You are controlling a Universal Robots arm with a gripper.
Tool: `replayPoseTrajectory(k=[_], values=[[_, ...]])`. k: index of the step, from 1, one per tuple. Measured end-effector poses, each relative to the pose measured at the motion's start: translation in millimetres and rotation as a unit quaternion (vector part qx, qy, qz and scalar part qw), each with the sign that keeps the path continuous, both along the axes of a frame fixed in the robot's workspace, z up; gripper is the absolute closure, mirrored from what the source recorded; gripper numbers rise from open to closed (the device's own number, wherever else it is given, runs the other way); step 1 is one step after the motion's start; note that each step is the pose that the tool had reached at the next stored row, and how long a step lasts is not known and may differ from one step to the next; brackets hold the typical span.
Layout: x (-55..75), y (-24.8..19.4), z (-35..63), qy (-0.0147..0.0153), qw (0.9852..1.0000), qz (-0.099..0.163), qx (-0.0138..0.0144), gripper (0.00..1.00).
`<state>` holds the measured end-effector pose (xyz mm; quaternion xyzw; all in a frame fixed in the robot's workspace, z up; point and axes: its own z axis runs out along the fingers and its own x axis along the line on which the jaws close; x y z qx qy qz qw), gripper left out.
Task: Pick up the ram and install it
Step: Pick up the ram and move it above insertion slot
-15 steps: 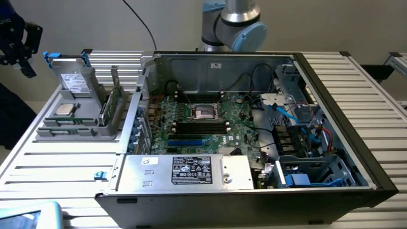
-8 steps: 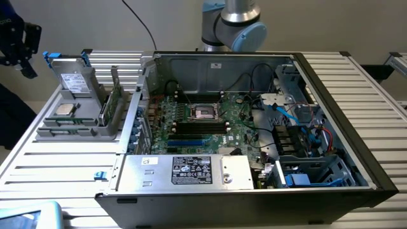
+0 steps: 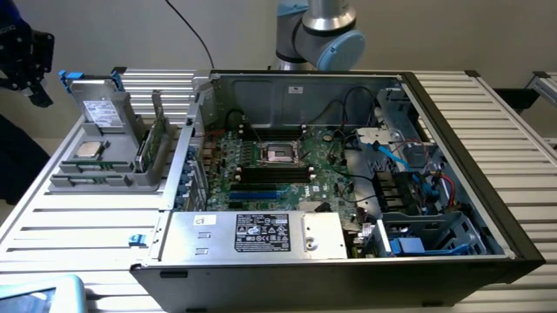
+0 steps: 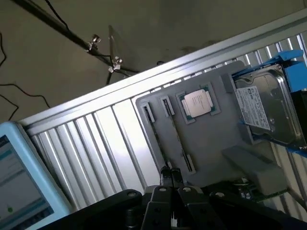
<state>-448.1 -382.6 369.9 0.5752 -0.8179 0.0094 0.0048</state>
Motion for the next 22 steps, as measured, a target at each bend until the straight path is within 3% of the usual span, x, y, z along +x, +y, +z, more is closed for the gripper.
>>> replayPoseTrajectory(k=[4,8,12,16,20,22], values=[[0.0,0.0,-0.2,-0.0004,0.9993,0.036,0.0000,0.89],[0.0,0.0,-0.4,-0.0006,0.9974,0.072,0.0000,0.89],[0.0,0.0,-0.5,-0.0009,0.9940,0.109,0.0000,0.89],[0.0,0.0,-0.6,-0.0013,0.9895,0.144,0.0000,0.89],[-0.1,0.0,-0.7,-0.0013,0.9892,0.147,0.0000,0.89],[-0.1,0.0,-0.6,-0.0013,0.9892,0.147,0.0000,0.82]])
